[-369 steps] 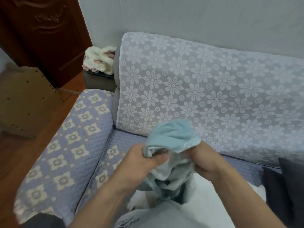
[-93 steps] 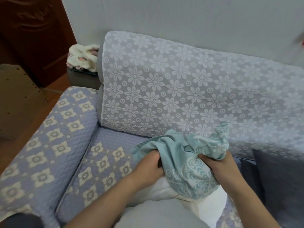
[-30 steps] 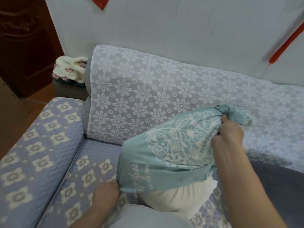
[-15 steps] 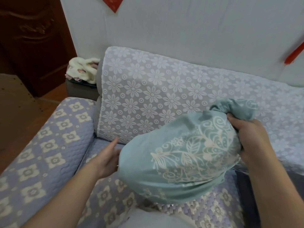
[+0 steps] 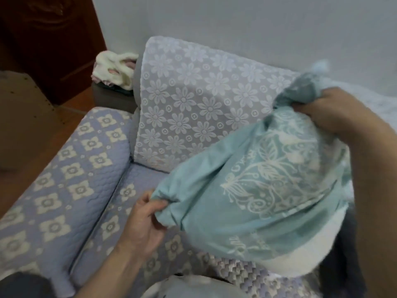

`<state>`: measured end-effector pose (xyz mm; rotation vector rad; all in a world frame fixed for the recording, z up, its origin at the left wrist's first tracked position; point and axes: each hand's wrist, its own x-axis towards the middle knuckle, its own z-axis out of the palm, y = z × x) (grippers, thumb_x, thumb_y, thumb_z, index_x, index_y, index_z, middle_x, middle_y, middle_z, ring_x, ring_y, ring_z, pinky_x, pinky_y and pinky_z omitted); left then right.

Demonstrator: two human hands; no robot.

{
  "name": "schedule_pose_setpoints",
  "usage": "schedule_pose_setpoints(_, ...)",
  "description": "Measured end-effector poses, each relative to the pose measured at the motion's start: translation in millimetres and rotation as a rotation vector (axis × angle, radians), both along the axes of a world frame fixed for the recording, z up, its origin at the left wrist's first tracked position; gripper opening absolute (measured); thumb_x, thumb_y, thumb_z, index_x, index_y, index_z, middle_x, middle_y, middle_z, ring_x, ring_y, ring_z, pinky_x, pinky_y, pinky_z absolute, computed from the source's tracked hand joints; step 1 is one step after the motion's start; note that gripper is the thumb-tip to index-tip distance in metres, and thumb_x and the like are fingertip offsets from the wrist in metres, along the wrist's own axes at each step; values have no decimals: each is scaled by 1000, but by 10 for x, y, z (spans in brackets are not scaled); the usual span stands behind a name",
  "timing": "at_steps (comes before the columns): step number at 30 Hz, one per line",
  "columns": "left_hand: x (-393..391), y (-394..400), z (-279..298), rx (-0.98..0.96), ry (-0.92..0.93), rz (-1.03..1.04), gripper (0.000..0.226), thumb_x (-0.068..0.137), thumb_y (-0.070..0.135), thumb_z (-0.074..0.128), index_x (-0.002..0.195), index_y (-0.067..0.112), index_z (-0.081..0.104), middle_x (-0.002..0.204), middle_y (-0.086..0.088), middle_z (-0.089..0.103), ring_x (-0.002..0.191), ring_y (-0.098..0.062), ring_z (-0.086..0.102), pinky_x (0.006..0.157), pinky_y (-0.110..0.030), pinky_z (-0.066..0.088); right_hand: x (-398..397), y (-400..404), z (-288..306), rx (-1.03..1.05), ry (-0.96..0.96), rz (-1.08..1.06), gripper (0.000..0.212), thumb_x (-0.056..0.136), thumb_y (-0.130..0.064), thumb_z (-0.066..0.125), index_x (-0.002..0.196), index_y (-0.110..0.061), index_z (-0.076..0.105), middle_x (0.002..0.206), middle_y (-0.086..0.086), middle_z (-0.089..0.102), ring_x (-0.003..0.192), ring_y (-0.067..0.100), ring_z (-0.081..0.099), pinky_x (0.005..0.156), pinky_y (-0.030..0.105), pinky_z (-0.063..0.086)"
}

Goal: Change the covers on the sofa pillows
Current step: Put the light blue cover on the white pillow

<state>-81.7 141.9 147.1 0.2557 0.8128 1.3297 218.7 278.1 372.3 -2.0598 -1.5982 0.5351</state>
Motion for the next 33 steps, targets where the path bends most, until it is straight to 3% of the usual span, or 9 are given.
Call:
schedule_pose_setpoints(3, -17, -341, -486, -167, 80, 181, 21, 77, -12, 54, 73, 9, 59, 81, -14, 67, 75, -25, 66, 66, -32, 55, -571, 712, -825, -215, -123, 185, 31, 92, -33, 69, 103, -5, 70, 101, 19, 64, 90, 31, 59, 74, 33, 40)
schedule_pose_setpoints(6, -133, -637, -1441, -446, 612, 212, 26, 95, -2, 56, 72, 10, 61, 68, -6, 68, 64, -20, 61, 59, -30, 49, -1047, 1111, -2396, -272, -190, 232, 44, 93, -40, 62, 125, -9, 64, 121, 22, 66, 113, 39, 60, 93, 40, 46)
schedule_pose_setpoints(8, -238, -898, -2157, -660, 904, -20, 27, 97, 9, 62, 69, 10, 63, 62, -2, 66, 64, -23, 61, 62, -34, 50, -1289, 841, -3421, -306, -222, 297, 50, 95, -38, 57, 136, -10, 55, 133, 24, 58, 124, 41, 51, 106, 43, 36)
schedule_pose_setpoints(12, -493, -1304, -3057, -748, 990, -801, 33, 97, 9, 54, 67, 21, 62, 70, 4, 61, 76, -20, 59, 60, -20, 47, -1250, -610, -4821, -408, -128, 227, 59, 86, -35, 54, 136, -2, 54, 132, 28, 55, 124, 44, 48, 106, 45, 33)
schedule_pose_setpoints(18, -826, -658, -3277, -558, 1340, -395, 11, 100, 18, 57, 93, 22, 64, 89, 11, 64, 83, -10, 60, 69, -22, 42, -636, -1533, -5252, -568, -5, -282, 53, 95, -27, 63, 139, -2, 50, 132, 24, 54, 120, 39, 50, 101, 44, 40)
schedule_pose_setpoints(23, -846, -70, -3902, -150, 1697, -662, 31, 98, 24, 58, 127, 12, 60, 125, -7, 61, 113, -26, 59, 95, -38, 48, -1166, -1451, -5240, -564, 347, -270, 30, 93, -28, 67, 117, -17, 54, 99, -3, 63, 88, 18, 62, 65, 28, 42)
schedule_pose_setpoints(25, -788, 123, -4139, 50, 1877, -833, 52, 96, 29, 58, 143, 10, 48, 144, -13, 50, 128, -33, 49, 108, -47, 43, -1371, -1481, -5295, -612, 487, -282, 31, 89, -30, 71, 114, -20, 54, 100, -8, 65, 86, 11, 65, 65, 28, 48)
schedule_pose_setpoints(30, -847, 294, -4340, -161, 2083, -1303, 40, 99, 25, 47, 139, 23, 41, 130, -9, 59, 116, -32, 60, 95, -44, 49, -1237, -1478, -5357, -842, 616, -132, 14, 91, -31, 72, 102, -21, 72, 92, -3, 77, 85, 15, 73, 77, 34, 58)
schedule_pose_setpoints(33, -1110, 135, -4282, -372, 1912, -1323, 23, 98, 25, 44, 119, 25, 54, 121, -6, 64, 110, -29, 64, 91, -38, 51, -907, -1439, -5342, -837, 625, -186, 20, 96, -29, 66, 99, -11, 74, 89, 4, 77, 84, 22, 73, 77, 34, 55)
